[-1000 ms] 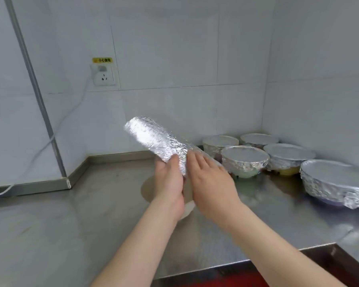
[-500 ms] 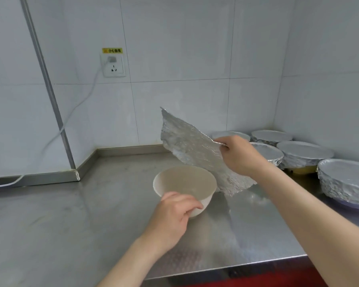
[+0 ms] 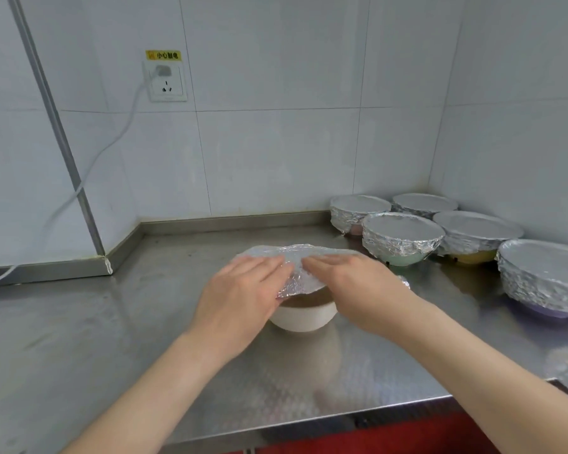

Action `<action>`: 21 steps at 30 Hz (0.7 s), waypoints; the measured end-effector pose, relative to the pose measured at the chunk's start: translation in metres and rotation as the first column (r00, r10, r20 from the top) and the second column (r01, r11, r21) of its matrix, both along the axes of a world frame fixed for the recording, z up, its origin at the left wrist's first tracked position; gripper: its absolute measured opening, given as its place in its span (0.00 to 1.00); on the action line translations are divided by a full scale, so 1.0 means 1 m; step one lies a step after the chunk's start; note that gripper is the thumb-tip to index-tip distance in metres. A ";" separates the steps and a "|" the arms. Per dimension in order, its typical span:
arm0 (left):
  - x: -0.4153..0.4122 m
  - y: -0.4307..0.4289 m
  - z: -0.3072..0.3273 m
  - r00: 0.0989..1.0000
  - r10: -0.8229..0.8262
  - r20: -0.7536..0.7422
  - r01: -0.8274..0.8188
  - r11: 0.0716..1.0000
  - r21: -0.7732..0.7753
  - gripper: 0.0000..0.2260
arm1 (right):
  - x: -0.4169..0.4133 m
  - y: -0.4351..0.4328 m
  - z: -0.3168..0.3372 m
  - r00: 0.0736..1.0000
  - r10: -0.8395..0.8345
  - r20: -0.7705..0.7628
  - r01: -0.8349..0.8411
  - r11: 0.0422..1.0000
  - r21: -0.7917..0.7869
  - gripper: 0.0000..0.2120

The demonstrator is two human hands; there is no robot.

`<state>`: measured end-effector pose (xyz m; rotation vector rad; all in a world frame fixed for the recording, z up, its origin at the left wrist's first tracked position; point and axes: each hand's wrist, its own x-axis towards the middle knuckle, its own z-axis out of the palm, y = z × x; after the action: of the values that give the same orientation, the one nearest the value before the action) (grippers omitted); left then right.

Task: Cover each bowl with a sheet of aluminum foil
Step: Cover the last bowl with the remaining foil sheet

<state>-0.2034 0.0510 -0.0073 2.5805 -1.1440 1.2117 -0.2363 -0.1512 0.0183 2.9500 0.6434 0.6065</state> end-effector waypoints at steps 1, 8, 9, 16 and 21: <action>0.000 0.002 -0.007 0.999 -0.035 0.013 0.036 0.999 -0.013 0.11 | -0.001 -0.002 -0.006 1.000 0.020 0.018 -0.020 1.000 -0.013 0.25; -0.005 0.007 -0.019 0.990 -0.124 -0.074 0.122 0.992 -0.029 0.15 | -0.012 -0.020 -0.030 0.968 0.167 0.185 -0.166 0.986 -0.021 0.21; -0.005 0.007 -0.020 0.988 -0.135 -0.078 0.133 0.991 -0.029 0.15 | -0.011 -0.022 -0.033 0.957 0.200 0.211 -0.198 0.980 -0.029 0.18; -0.005 0.008 -0.020 0.979 -0.196 -0.062 0.195 0.980 -0.025 0.12 | -0.002 -0.022 -0.053 0.893 0.251 0.374 -0.277 0.961 0.017 0.05; 0.000 0.018 -0.024 0.980 -0.199 -0.020 0.198 0.979 -0.052 0.10 | 0.000 -0.029 -0.051 0.877 0.288 0.386 -0.315 0.949 0.009 0.08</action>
<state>-0.2038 0.0688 -0.0313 2.3713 -1.3115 1.1452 -0.2365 -0.1807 -0.0323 2.6836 1.0590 1.2148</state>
